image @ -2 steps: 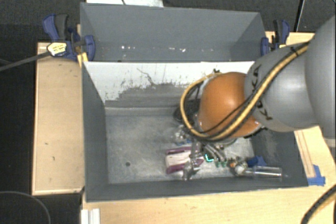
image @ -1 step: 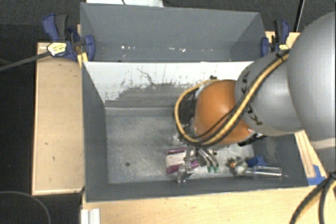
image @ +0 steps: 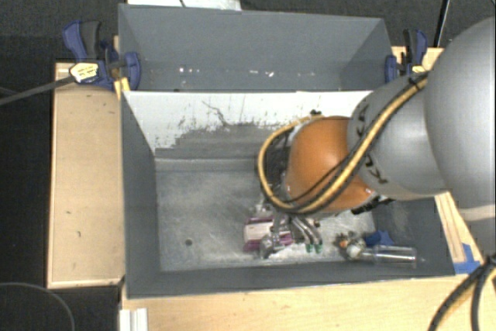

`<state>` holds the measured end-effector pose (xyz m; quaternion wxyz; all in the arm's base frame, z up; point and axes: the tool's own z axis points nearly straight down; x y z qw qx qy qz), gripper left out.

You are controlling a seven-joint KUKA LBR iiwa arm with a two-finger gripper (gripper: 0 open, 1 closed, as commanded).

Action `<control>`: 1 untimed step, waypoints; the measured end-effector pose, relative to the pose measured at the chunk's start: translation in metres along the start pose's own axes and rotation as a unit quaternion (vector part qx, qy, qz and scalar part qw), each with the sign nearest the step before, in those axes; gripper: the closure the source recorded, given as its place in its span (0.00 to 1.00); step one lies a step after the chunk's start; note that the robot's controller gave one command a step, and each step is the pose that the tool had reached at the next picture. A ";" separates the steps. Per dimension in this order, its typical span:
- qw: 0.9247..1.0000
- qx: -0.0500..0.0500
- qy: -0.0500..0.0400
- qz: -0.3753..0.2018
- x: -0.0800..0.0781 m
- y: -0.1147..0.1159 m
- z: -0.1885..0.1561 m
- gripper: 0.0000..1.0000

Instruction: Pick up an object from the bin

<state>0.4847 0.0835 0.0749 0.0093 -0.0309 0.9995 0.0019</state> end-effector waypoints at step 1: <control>1.000 0.001 0.005 -0.006 -0.014 -0.022 -0.139 1.00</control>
Offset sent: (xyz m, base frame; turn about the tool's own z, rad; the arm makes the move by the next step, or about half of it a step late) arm 0.0105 -0.0214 0.1346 -0.0154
